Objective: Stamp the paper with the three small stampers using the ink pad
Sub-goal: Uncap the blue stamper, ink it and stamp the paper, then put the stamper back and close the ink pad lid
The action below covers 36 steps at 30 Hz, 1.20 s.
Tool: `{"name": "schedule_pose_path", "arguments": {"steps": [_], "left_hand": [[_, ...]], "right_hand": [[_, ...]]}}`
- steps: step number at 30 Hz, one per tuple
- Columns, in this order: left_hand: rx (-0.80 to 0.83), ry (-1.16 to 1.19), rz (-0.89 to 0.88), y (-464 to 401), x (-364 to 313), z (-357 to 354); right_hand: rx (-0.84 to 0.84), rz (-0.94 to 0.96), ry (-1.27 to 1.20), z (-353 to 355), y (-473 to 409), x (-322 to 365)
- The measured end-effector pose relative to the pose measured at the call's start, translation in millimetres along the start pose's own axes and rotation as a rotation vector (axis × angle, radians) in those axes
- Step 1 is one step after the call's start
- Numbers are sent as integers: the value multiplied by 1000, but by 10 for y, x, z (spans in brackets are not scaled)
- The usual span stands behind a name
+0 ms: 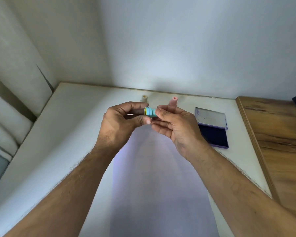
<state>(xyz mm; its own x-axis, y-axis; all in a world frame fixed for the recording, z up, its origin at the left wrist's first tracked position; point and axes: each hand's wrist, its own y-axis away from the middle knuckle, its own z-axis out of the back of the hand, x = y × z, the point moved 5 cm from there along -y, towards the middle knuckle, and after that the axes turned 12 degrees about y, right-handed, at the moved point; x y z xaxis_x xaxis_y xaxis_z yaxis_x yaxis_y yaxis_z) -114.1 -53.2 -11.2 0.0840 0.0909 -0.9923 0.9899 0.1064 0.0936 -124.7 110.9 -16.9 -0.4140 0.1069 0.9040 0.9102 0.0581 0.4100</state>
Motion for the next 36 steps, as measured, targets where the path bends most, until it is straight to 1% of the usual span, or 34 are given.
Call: {"name": "schedule_pose_path", "arguments": {"steps": [4, 7, 10, 13, 17, 22, 24, 30, 36], "left_hand": [[-30, 16, -5, -23, -20, 66], [-97, -31, 7, -49, 14, 130], [-113, -40, 20, -62, 59, 122], [-122, -69, 16, -74, 65, 83], [-136, -99, 4, -75, 64, 57], [-129, -113, -5, -81, 64, 41], [-121, -113, -7, -88, 68, 29], [-107, -116, -11, -92, 97, -9], [-101, -125, 8, -81, 126, -46]], "right_hand": [[-9, -18, -12, 6, -14, 3], [-107, 46, 46, 86, -61, 60], [-268, 205, 331, 210, -94, 203], [-369, 328, 591, 224, -111, 318], [-394, 437, 842, 114, -248, 347], [-441, 453, 1063, -5, -436, 341], [-460, 446, 1089, -50, -492, 321], [-433, 418, 1204, -113, -524, 301], [-459, 428, 1179, -127, -454, 317]]}}
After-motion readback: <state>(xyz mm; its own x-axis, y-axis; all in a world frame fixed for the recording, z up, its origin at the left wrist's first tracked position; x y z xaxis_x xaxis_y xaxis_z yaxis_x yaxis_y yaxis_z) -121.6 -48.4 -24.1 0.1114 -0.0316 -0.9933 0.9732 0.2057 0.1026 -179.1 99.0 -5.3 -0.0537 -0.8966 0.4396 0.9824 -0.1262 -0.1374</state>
